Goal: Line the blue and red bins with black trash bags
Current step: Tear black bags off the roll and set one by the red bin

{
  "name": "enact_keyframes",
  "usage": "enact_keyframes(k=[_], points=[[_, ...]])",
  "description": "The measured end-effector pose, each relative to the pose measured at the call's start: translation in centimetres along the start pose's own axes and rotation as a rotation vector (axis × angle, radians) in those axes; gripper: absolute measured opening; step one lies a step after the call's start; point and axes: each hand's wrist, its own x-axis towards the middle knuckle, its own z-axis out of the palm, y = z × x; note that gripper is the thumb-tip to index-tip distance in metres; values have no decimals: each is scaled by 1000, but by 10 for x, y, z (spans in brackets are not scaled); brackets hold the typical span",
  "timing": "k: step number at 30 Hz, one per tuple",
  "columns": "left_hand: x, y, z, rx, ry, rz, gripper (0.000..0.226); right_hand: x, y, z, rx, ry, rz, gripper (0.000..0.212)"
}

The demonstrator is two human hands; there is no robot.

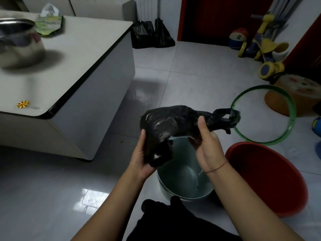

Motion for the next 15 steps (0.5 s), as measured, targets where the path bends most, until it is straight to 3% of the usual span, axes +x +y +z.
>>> enact_keyframes(k=[3,7,9,15], points=[[6,-8,10,246,115,15,64,-15,15,15,-154,-106,37,74],[9,-17,13,399,214,62,64,-24,35,27,-349,34,-47,46],[6,-16,16,292,144,34,55,-21,36,27,-358,118,-71,29],[-3,-14,10,-110,-76,34,81,-17,28,19,-339,197,-111,17]])
